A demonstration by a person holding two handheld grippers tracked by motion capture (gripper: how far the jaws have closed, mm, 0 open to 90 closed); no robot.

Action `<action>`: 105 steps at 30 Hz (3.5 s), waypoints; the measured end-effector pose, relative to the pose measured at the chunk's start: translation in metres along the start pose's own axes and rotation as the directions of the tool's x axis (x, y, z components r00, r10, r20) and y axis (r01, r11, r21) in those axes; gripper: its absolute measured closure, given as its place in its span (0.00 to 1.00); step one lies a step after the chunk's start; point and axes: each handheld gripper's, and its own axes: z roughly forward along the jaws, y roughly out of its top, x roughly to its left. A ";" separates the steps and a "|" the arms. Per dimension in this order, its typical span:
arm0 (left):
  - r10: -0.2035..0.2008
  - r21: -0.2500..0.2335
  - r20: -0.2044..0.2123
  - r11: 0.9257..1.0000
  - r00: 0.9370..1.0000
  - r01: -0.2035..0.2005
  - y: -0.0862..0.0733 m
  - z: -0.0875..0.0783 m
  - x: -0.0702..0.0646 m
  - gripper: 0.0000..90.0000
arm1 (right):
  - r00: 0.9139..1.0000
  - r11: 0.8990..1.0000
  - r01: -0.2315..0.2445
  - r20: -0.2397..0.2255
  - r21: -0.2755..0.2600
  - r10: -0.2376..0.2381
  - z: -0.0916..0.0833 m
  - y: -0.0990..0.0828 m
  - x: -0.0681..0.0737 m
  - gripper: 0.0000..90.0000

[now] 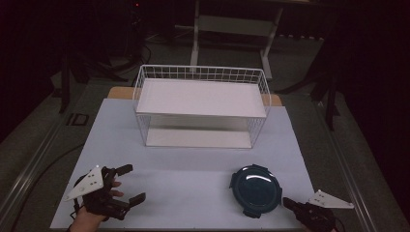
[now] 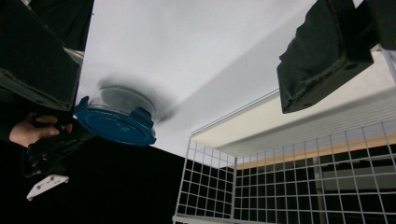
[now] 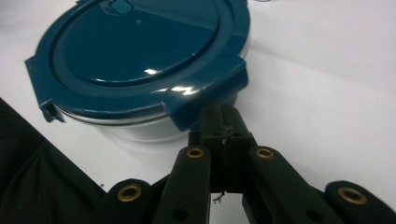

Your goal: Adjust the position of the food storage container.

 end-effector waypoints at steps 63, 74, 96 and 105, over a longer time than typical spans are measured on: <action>0.007 0.014 0.017 1.000 1.000 -0.008 -0.001 0.005 -0.001 0.00 | 0.970 0.994 0.106 -0.223 0.036 -0.095 0.093 0.071 0.042 1.00; 0.007 0.013 0.019 1.000 1.000 -0.007 -0.001 0.004 -0.001 0.00 | 0.951 0.990 0.136 -0.284 0.041 -0.119 0.118 0.087 0.061 1.00; 0.005 0.022 0.025 1.000 1.000 -0.006 -0.002 0.006 -0.001 0.00 | 0.944 0.988 0.150 -0.304 0.034 -0.133 0.125 0.090 0.071 1.00; 0.006 0.021 0.027 1.000 1.000 -0.006 -0.002 0.006 -0.001 0.00 | 0.934 0.981 0.188 -0.315 0.036 -0.168 0.135 0.097 0.085 1.00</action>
